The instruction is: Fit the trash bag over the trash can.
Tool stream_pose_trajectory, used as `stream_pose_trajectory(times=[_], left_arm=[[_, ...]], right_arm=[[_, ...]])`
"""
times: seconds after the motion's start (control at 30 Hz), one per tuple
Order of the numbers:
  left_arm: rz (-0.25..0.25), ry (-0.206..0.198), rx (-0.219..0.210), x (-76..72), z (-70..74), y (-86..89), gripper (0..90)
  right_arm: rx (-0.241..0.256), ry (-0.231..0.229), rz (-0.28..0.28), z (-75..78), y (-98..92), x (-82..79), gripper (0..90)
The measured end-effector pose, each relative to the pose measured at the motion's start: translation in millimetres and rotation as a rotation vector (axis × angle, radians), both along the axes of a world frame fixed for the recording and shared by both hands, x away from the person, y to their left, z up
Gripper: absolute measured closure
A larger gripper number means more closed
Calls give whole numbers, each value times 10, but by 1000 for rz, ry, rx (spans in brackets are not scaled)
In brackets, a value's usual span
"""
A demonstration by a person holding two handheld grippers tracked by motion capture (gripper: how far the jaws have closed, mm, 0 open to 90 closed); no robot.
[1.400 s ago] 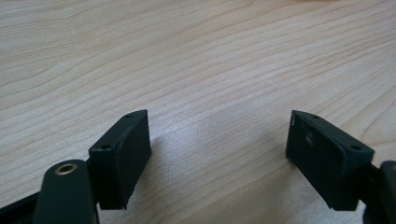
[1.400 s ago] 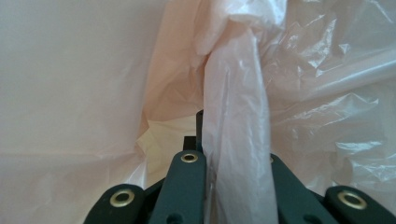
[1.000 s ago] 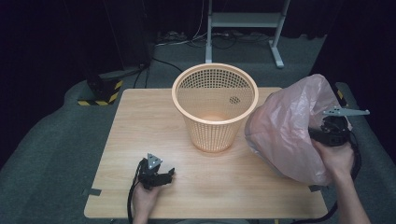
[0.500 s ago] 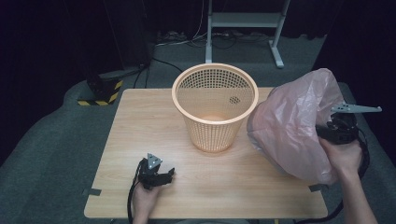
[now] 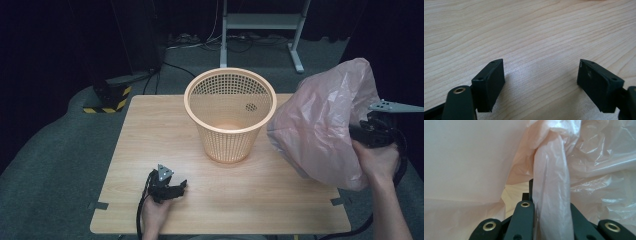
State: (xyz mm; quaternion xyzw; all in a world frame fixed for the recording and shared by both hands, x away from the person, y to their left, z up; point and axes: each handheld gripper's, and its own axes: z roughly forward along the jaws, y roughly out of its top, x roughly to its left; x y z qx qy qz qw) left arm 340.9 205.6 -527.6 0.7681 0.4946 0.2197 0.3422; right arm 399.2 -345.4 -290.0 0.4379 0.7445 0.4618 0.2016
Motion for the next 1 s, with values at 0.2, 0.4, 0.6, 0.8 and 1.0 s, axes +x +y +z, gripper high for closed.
stream_pose_trajectory(times=[0.2, 0.4, 0.6, 0.8, 1.0], left_arm=[[1, 0, -3, 0, -1, 0, 222], [1, 1, -3, 1, 0, 1, 223], [2, 1, -3, 2, 0, 1, 223], [2, 1, -3, 1, -1, 1, 223], [2, 0, -3, 1, -1, 1, 223]], right_arm=[[-6, -24, 12, 166, 30, 9, 881], [-23, -27, 28, 309, 96, 42, 882], [-28, -32, 52, 388, 200, 101, 881], [-26, -35, 78, 419, 304, 156, 881], [-4, -37, 100, 434, 421, 234, 882]])
